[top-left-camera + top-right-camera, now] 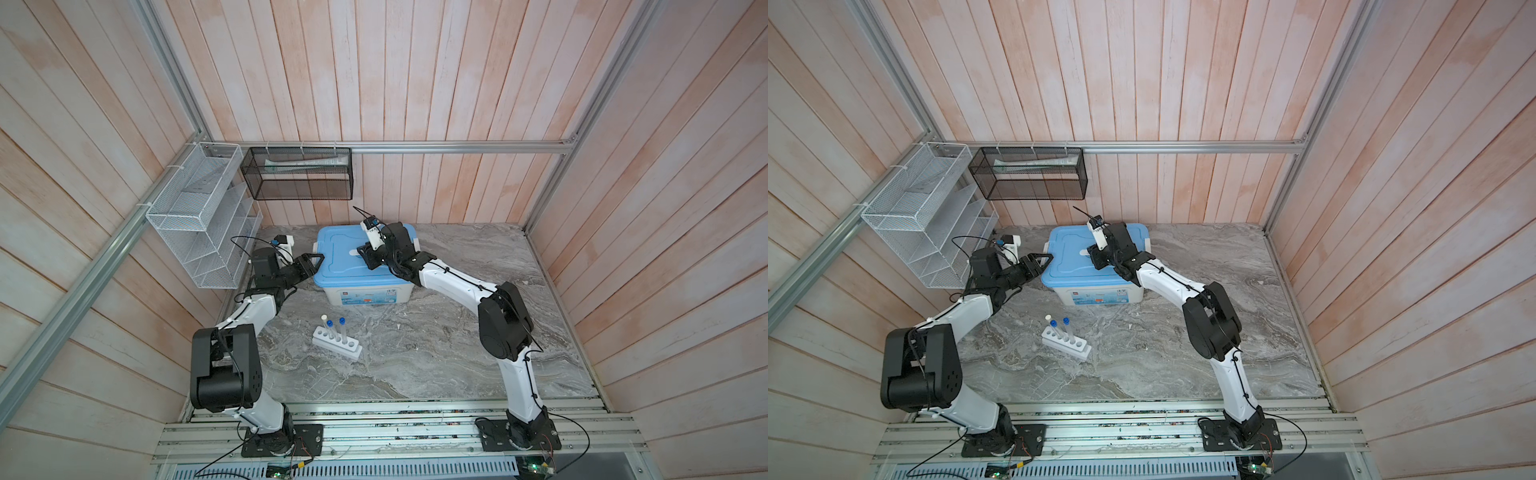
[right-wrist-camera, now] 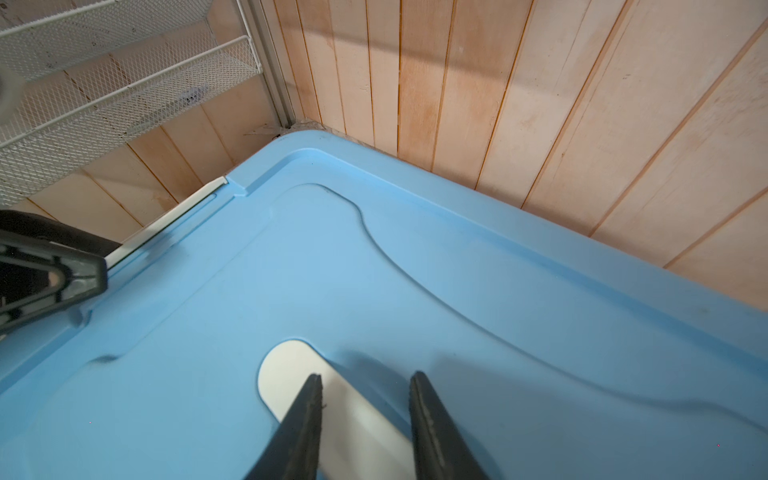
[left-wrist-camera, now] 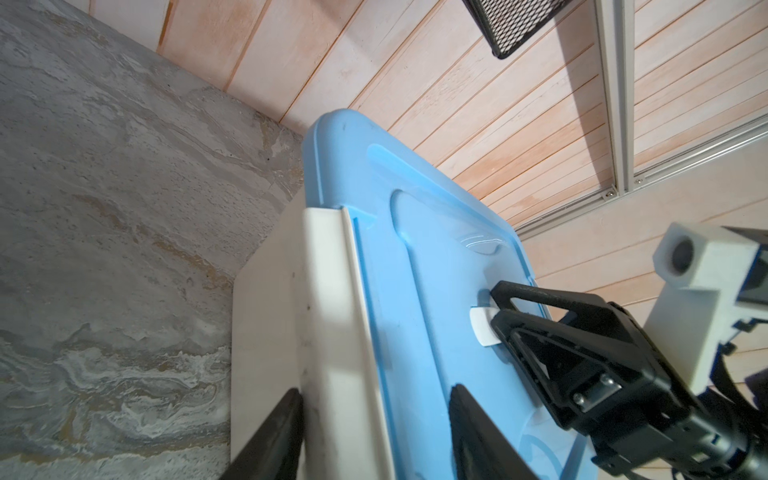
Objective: Organize the chemistry lab equipment
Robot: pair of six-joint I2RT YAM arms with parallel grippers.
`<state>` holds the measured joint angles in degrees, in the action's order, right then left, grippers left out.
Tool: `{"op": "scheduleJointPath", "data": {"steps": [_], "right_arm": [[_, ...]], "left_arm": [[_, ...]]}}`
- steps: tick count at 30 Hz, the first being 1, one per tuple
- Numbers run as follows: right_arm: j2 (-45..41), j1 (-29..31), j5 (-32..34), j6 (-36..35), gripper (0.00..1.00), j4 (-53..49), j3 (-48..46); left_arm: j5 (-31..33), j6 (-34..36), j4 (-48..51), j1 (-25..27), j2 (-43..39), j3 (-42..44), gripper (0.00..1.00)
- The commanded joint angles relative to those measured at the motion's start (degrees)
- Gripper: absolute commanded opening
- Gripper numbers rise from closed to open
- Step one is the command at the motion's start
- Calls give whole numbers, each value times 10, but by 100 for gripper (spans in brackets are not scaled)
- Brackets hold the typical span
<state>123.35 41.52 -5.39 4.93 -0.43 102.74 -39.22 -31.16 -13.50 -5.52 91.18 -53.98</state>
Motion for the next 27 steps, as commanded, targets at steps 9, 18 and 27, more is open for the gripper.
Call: {"op": "scheduleJointPath", "data": {"steps": [9, 18, 27], "right_arm": [[21, 7, -18, 17, 37, -113, -59], [23, 7, -23, 24, 37, -105, -68], [31, 6, -11, 31, 36, -81, -101]], "left_arm": [[38, 86, 82, 43, -33, -50, 56], [89, 132, 136, 60, -43, -63, 56], [98, 143, 156, 66, -49, -83, 56]]}}
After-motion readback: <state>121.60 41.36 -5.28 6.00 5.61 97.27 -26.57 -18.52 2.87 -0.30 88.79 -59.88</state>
